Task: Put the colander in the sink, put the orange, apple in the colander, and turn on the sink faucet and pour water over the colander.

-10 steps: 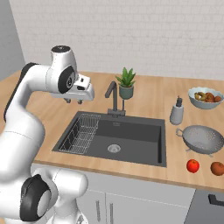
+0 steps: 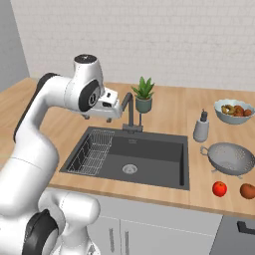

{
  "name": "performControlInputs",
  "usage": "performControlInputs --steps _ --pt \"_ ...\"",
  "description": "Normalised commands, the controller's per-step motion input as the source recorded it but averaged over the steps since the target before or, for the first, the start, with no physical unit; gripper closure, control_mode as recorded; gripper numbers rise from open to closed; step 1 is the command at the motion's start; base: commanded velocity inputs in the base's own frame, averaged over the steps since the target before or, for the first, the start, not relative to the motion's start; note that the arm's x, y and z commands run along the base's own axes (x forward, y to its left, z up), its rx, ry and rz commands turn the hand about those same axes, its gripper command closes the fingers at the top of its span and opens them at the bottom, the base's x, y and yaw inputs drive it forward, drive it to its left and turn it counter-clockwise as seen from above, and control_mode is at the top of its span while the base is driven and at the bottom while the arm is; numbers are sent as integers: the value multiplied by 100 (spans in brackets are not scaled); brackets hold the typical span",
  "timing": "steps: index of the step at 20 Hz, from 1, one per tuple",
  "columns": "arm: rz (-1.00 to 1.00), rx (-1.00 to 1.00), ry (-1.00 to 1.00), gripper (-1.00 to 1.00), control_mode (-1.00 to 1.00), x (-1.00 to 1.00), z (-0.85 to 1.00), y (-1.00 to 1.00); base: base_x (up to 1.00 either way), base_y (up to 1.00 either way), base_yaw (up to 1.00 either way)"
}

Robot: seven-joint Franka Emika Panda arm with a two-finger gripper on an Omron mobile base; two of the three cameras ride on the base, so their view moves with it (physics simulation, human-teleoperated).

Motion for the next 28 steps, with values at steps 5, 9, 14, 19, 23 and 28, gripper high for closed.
performControlInputs --steps 5,9,14,19,23,28 --pt "0 3 -1 -100 -100 -31 -12 -95 0 0 0" --pt "0 0 0 -100 -100 -20 -15 -94 0 0 0" --pt "0 0 0 -100 -100 0 -15 -85 0 0 0" --pt "6 0 0 -100 -100 10 -17 -67 0 0 0" --pt "19 0 0 -100 -100 12 -31 -63 0 0 0" --pt "20 0 0 -100 -100 1 -37 -68 0 0 0"
